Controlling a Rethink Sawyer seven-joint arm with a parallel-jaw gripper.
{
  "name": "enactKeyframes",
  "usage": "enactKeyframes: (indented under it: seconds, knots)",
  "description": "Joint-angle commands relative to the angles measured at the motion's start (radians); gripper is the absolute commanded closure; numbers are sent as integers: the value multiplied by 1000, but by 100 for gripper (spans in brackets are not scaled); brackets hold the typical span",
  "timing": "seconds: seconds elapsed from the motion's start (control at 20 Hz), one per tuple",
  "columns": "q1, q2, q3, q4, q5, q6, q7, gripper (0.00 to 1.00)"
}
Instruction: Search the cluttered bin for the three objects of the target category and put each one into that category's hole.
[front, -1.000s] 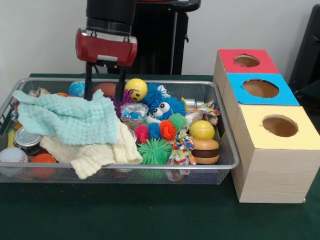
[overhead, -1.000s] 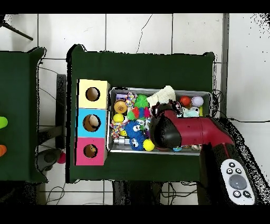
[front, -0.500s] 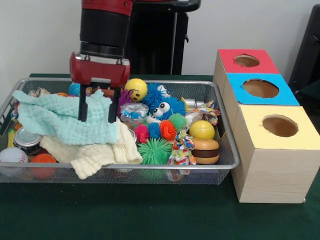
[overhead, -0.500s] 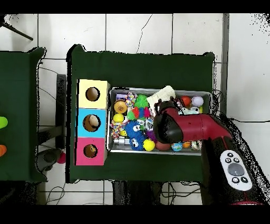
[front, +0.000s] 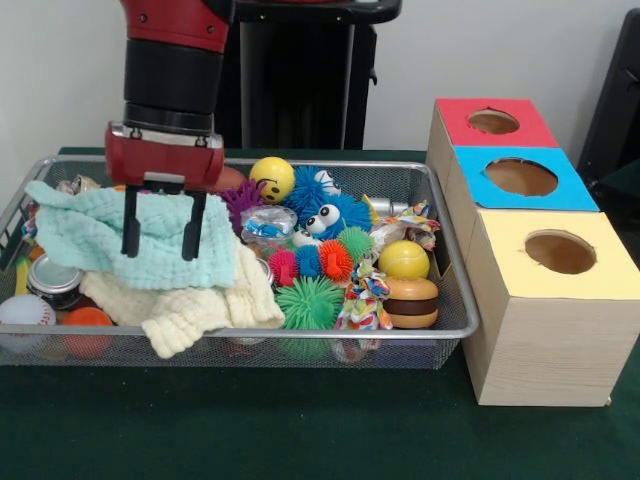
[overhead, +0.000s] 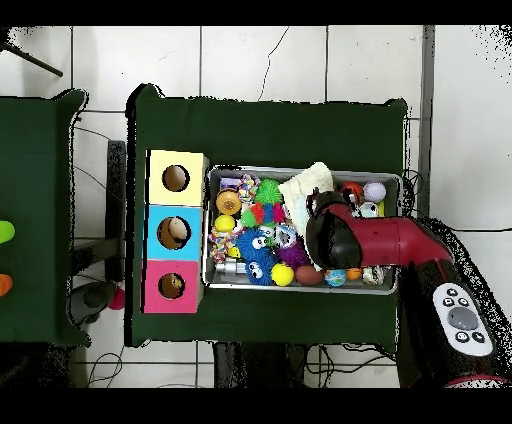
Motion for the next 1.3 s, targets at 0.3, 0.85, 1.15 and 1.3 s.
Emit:
enactKeyframes:
  seconds: [0.3,0.85,1.15,1.3]
  knots:
    - [24,117,-3,-45,60,171,67,0]
    - [83,103,-54,-19,177,452,66,0]
    - [83,108,-53,-4,199,569,37,0]
    - [72,99,-40,12,200,636,-5,0]
